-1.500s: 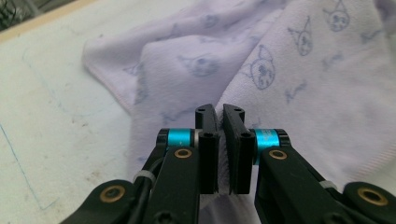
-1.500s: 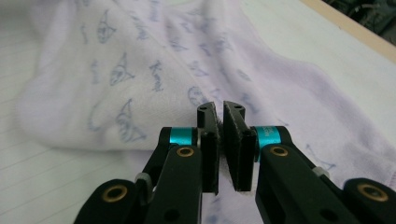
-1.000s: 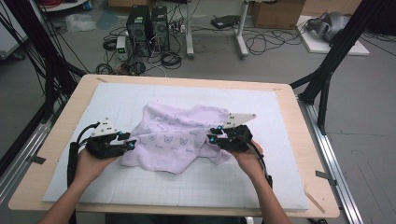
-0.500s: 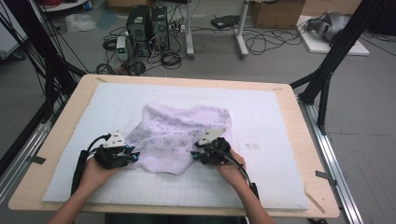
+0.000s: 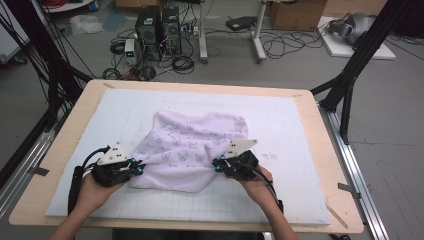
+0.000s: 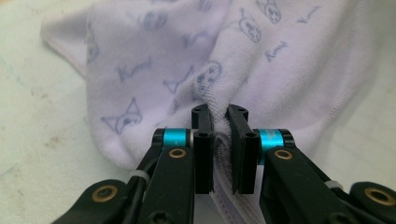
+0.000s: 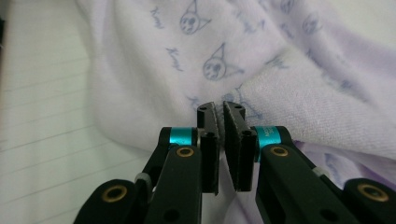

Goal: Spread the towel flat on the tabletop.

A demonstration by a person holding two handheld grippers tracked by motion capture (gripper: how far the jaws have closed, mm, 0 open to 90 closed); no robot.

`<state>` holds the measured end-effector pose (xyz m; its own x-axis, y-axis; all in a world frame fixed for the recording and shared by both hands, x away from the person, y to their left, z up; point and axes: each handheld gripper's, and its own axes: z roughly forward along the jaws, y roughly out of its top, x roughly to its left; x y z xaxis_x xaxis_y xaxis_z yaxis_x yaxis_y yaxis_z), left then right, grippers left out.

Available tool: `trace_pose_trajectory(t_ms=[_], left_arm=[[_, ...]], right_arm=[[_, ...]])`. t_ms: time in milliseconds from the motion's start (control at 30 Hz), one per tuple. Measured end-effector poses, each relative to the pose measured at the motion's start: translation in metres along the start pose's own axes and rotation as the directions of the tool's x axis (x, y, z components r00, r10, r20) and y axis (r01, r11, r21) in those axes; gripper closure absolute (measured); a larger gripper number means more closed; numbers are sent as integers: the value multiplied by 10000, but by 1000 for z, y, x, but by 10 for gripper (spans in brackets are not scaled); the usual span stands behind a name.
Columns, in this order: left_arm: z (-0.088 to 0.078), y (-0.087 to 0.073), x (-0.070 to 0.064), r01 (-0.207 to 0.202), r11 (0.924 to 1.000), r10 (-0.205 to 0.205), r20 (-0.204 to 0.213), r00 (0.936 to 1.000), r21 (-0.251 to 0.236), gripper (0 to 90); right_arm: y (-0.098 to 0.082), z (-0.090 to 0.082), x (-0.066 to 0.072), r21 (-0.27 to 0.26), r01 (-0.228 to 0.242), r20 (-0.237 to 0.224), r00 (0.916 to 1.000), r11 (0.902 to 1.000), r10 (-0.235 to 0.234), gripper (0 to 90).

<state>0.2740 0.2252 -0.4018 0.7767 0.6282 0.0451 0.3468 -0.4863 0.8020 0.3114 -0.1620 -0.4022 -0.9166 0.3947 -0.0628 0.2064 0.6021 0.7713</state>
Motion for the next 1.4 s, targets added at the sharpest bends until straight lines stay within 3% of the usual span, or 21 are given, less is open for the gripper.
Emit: trace_pose_trajectory(t_ms=[167,267,400,433,500,533,633,767,867,1000,1067,1200,1400], left_arm=[[-20,12,-24,-422,9984,435,328,9985,-385,811],[-31,17,-38,-717,9962,744,541,9958,-501,811],[-40,16,-52,-890,9937,961,1096,9893,-678,804],[-40,15,-53,-908,9933,987,1155,9884,-722,786],[-36,13,-51,-873,9937,950,1148,9888,-700,682],[-34,12,-49,-849,9941,923,1155,9890,-672,630],[-22,7,-40,-740,9959,789,998,9919,-522,594],[4,0,-25,-444,9990,451,996,9940,-85,587],[22,-5,-19,-454,9982,412,1018,9940,398,587],[45,-12,-18,-632,9909,464,1395,9891,1187,614],[46,-14,-18,-675,9928,522,1498,9873,987,672],[45,-13,-24,-897,9912,725,1675,9832,978,852],[30,-19,-33,-891,9923,734,1716,9824,856,875]], right_arm=[[4,-42,17,-651,151,-5,9999,9978,-152,849],[9,-64,27,-777,356,9,9994,9963,-356,849],[12,-89,44,-1018,459,-529,9973,9937,-515,830],[12,-91,46,-1116,354,-738,9963,9931,-438,786],[10,-94,49,-1235,469,-610,9966,9912,-548,745],[8,-94,47,-1293,502,-479,9972,9903,-568,719],[-1,-82,37,-1114,315,-304,9989,9933,-351,692],[-15,-51,24,-311,370,-140,9992,9988,-374,649],[-26,-27,18,186,287,-358,9990,9994,-280,624],[-38,-5,14,995,210,-631,9979,9948,-147,629],[-43,3,16,1285,234,-866,9962,9914,-123,684],[-48,3,17,929,-145,-1378,9901,9956,273,869],[-47,-5,28,847,99,-1791,9838,9964,55,881]])
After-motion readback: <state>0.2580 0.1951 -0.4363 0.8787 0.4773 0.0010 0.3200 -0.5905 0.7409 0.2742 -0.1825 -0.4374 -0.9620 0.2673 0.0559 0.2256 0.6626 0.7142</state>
